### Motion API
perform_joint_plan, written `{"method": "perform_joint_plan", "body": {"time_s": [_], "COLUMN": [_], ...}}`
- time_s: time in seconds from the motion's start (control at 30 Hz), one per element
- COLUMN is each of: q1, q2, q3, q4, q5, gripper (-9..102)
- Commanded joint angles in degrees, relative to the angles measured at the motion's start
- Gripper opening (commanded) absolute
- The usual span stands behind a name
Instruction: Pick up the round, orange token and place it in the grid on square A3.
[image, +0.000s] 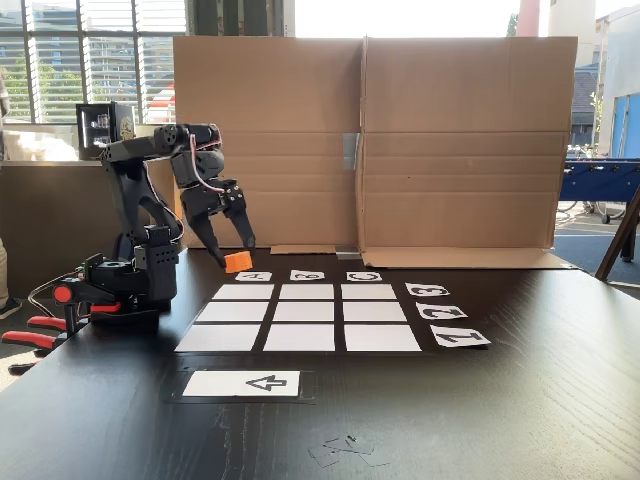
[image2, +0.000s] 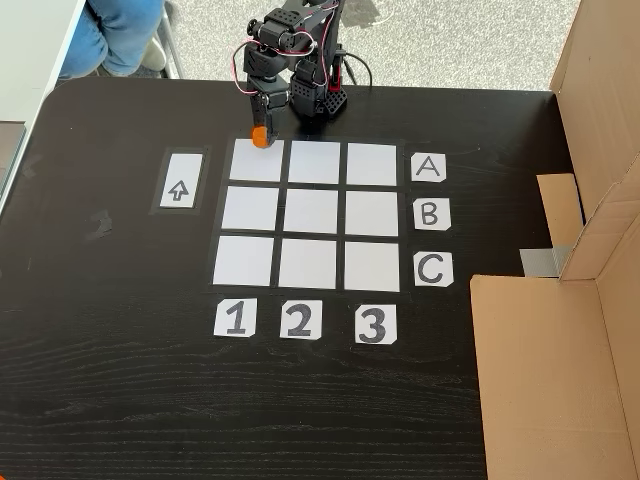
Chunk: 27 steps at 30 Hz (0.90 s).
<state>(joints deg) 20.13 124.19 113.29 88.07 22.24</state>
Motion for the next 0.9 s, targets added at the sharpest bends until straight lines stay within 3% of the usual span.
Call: {"method": "perform_joint_plan", "body": {"time_s": [0.0,0.37,0.63,0.87], "q1": [-6.86,-30.06,-49.57,-57.57], "q2": [3.08,9.49,9.76,4.75], "q3": [2.02,7.21,10.55,12.48], "q4": [0.44,0.97,1.05,-2.29], "q5": [0.79,2.46,9.84,13.1], "gripper": [0,0,0,0]}}
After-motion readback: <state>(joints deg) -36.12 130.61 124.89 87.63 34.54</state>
